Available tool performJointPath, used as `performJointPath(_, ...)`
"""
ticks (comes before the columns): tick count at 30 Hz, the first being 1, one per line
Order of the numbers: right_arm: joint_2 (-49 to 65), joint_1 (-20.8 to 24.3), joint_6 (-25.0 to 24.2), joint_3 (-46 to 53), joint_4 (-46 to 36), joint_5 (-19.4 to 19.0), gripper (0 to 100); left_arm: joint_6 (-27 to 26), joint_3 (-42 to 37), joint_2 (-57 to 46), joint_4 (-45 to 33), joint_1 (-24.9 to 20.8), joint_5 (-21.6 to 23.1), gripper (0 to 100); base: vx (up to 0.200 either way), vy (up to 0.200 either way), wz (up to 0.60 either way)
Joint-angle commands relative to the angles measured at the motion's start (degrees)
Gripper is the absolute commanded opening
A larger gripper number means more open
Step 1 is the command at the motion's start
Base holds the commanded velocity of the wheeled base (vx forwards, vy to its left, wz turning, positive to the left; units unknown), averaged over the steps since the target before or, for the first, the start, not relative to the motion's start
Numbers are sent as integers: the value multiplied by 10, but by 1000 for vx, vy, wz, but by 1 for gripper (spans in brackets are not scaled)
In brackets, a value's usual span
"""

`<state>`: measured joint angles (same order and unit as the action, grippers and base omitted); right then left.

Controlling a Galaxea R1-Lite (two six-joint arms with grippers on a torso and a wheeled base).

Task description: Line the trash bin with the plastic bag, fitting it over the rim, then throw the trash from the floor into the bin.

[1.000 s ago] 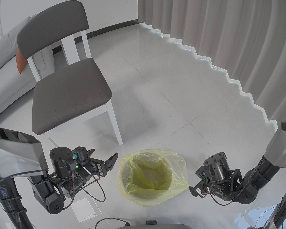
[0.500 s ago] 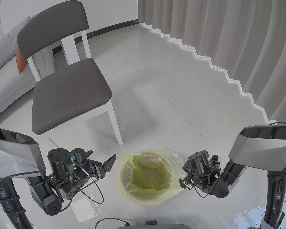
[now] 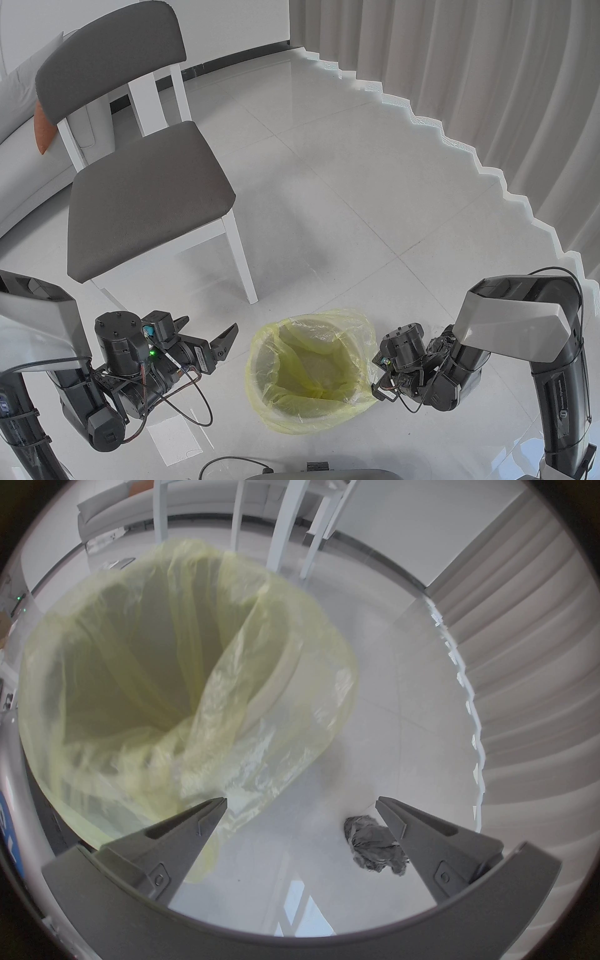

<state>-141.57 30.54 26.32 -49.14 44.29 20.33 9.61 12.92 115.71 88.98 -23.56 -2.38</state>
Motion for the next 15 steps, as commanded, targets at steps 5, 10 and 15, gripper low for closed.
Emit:
performJointPath(5,67,-3,0,99,73,-1,100,0,0,-4,10,-8,1,100,0,0,0)
performJointPath(10,114,-25,-1,144,100,-2,100,-1,-1,14,10,-39,4,100,0,0,0)
performJointPath(15,179,-72,-32,166,120,-10,100,-13,30,80,4,-93,3,100,0,0,0)
